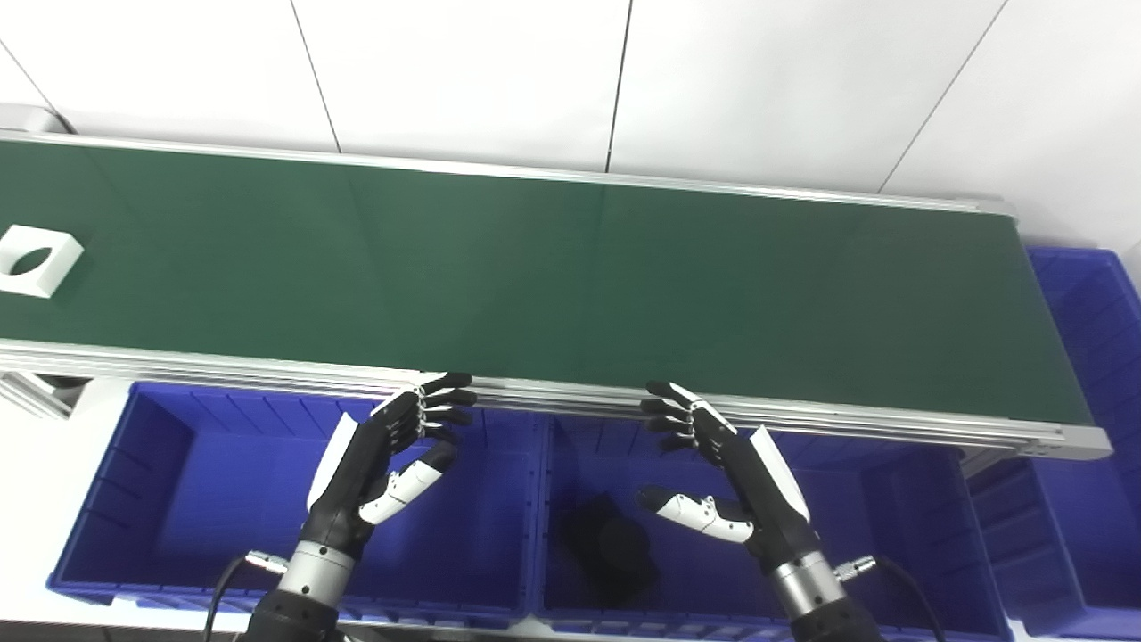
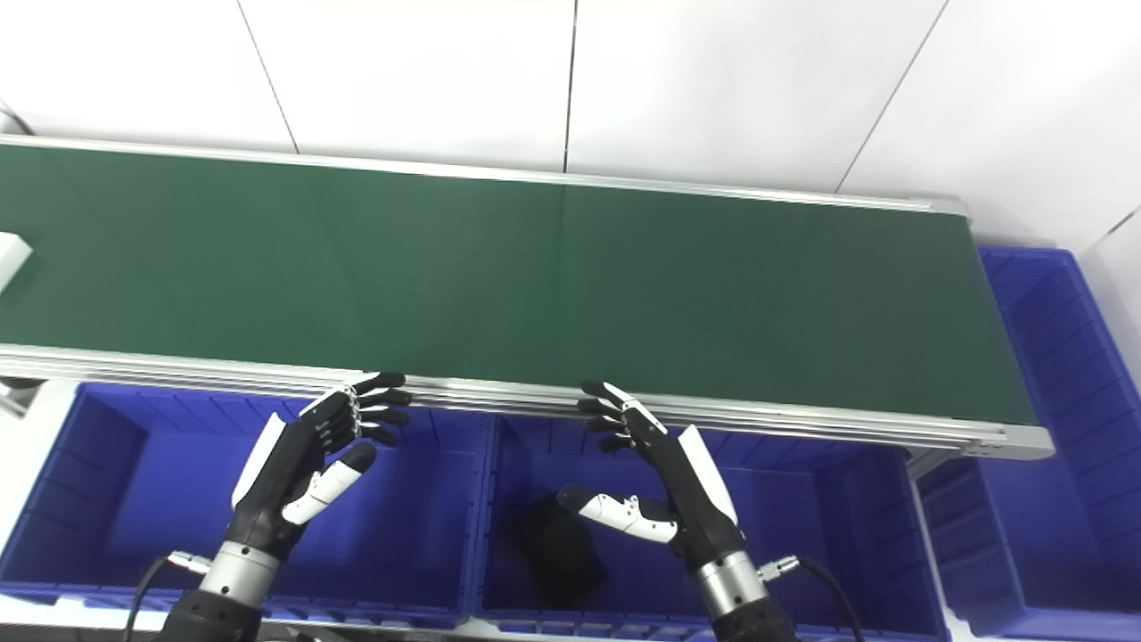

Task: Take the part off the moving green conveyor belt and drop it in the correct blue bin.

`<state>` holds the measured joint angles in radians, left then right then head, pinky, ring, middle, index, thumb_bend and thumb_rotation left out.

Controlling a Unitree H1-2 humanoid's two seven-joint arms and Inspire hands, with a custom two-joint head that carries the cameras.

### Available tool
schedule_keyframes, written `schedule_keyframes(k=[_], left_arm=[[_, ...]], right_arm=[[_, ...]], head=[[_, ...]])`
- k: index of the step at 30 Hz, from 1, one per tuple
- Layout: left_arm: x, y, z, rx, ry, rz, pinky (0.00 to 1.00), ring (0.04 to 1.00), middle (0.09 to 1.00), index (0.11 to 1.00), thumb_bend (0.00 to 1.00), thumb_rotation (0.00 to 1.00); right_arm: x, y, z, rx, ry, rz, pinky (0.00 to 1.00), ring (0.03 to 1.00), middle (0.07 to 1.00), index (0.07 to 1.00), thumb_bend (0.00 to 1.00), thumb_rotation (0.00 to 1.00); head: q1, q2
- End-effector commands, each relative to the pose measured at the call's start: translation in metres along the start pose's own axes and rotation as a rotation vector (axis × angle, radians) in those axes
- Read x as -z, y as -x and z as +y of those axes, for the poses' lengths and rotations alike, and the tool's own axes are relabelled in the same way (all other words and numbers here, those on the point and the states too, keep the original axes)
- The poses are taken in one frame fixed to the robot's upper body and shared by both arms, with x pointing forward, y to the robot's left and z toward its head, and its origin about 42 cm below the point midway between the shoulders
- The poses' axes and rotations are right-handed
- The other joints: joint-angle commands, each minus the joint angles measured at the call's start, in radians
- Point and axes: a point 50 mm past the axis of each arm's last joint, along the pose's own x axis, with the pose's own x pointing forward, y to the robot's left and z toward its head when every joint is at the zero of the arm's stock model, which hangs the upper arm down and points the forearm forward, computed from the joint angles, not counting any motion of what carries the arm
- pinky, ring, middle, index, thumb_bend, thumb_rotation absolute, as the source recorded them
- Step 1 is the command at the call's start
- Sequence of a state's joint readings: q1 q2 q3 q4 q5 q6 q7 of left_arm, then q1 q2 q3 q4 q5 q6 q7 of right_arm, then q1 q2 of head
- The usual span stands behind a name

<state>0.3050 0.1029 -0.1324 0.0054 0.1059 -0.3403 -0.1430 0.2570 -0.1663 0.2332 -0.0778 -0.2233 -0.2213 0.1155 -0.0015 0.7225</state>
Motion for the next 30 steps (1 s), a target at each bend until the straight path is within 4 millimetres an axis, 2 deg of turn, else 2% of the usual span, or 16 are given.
schedule_keyframes(k=[1,6,12,13,16,17,19,22,24,26,30], left_arm=[[-0.008,-0.004,0.004,-0.012,-0.012,-0.052,0.57,0.66,0.731,0.774,0.78,0.79],[-0.008,-0.004,0.003,-0.012,-0.013,-0.048,0.57,0.662,0.731,0.773,0.78,0.79],[-0.006,-0.005,-0.001,-0.009,-0.012,-0.047,0.57,0.655,0.726,0.769,0.8,0.79],[-0.004,-0.005,-0.002,-0.005,-0.011,-0.05,0.57,0.655,0.726,0.769,0.8,0.78],[-0.001,-0.006,-0.006,-0.004,-0.009,-0.049,0.57,0.652,0.723,0.768,0.78,0.77],[0.0,-0.007,-0.007,-0.005,-0.01,-0.046,0.57,0.651,0.722,0.768,0.78,0.77],[0.002,-0.008,-0.01,-0.007,-0.01,-0.044,0.57,0.65,0.721,0.765,0.79,0.76],[0.005,-0.008,-0.013,-0.005,-0.012,-0.042,0.57,0.652,0.721,0.763,0.79,0.76],[0.006,-0.009,-0.014,-0.005,-0.012,-0.04,0.57,0.654,0.722,0.762,0.8,0.76],[0.008,-0.009,-0.015,-0.003,-0.015,-0.037,0.57,0.655,0.725,0.763,0.8,0.76],[0.011,-0.01,-0.016,-0.001,-0.022,-0.043,0.56,0.65,0.724,0.765,0.8,0.77]], right_arm=[[-0.011,-0.002,-0.003,0.024,-0.005,-0.072,0.69,0.766,0.815,0.871,0.7,0.59],[-0.011,-0.002,-0.004,0.022,-0.002,-0.075,0.69,0.768,0.818,0.874,0.69,0.59],[-0.009,0.0,-0.006,0.022,-0.006,-0.073,0.69,0.77,0.82,0.875,0.69,0.59],[-0.008,0.001,-0.007,0.021,-0.005,-0.072,0.69,0.771,0.821,0.876,0.69,0.59],[-0.007,0.001,-0.01,0.022,0.004,-0.081,0.68,0.767,0.819,0.877,0.67,0.58],[-0.007,0.002,-0.01,0.023,0.007,-0.083,0.67,0.765,0.817,0.876,0.67,0.58],[-0.007,0.002,-0.012,0.023,0.009,-0.085,0.67,0.763,0.812,0.875,0.64,0.55],[-0.005,0.003,-0.013,0.022,0.016,-0.088,0.67,0.766,0.811,0.876,0.62,0.51],[-0.005,0.003,-0.014,0.019,0.018,-0.086,0.67,0.768,0.811,0.878,0.62,0.53],[-0.004,0.004,-0.014,0.017,0.011,-0.083,0.67,0.771,0.812,0.881,0.62,0.52],[0.0,0.004,-0.014,0.018,0.001,-0.076,0.68,0.777,0.815,0.881,0.62,0.5]], head=[[0.015,0.0],[0.034,-0.006],[0.148,-0.04],[0.187,-0.054],[0.221,-0.068],[0.255,-0.086],[0.276,-0.101],[0.291,-0.116],[0.295,-0.121],[0.308,-0.146],[0.31,-0.154]])
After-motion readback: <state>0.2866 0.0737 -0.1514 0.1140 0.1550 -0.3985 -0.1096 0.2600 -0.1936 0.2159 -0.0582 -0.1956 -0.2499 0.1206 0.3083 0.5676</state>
